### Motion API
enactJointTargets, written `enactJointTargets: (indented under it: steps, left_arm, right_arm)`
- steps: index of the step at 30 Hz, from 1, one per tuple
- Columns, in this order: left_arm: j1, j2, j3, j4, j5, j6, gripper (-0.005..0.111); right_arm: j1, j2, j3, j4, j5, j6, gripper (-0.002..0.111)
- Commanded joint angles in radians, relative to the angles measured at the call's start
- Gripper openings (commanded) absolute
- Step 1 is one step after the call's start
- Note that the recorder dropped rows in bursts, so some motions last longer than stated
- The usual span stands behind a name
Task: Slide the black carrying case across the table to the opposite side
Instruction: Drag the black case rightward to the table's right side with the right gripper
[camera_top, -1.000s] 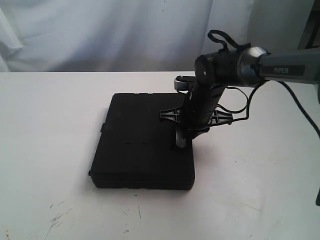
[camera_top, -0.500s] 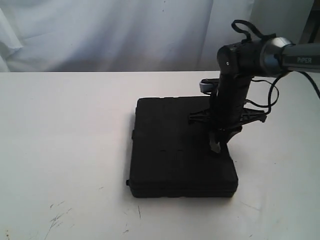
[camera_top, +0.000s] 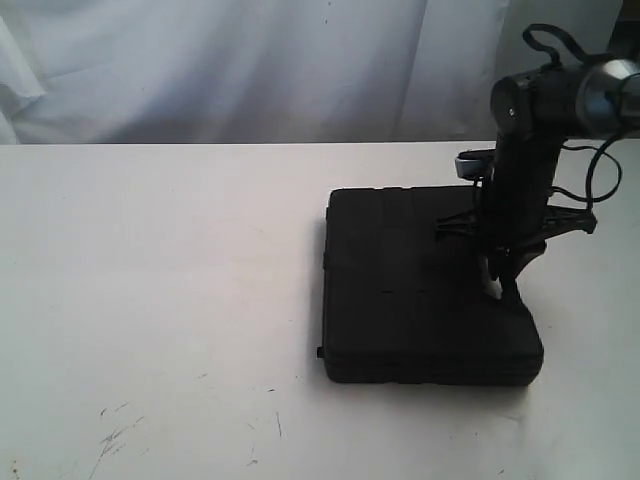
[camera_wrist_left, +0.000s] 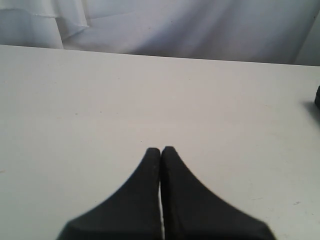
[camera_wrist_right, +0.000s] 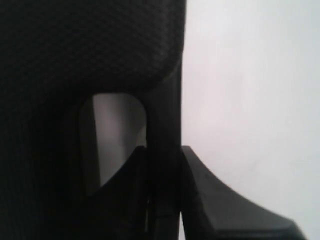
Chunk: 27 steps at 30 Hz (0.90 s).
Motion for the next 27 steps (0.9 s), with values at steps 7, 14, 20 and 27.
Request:
enactJointTargets:
  steps: [7, 14, 20, 27]
  left_arm:
    - [-0.004, -0.004, 0.005, -0.001, -0.011, -0.002, 0.000]
    - [-0.004, -0.004, 0.005, -0.001, -0.011, -0.002, 0.000]
    - [-0.004, -0.004, 0.005, -0.001, -0.011, -0.002, 0.000]
    - [-0.004, -0.004, 0.005, -0.001, -0.011, -0.002, 0.000]
  right_arm:
    - [-0.095, -0.024, -0.001, -0.065, 0.014, -0.117, 0.000]
    - [-0.138, -0.024, -0.001, -0.066, 0.012, -0.120, 0.000]
    - [-0.163, -0.024, -0.001, -0.069, 0.014, -0.120, 0.000]
    - [-0.182, -0.024, -0.001, -0.080, 0.023, -0.120, 0.000]
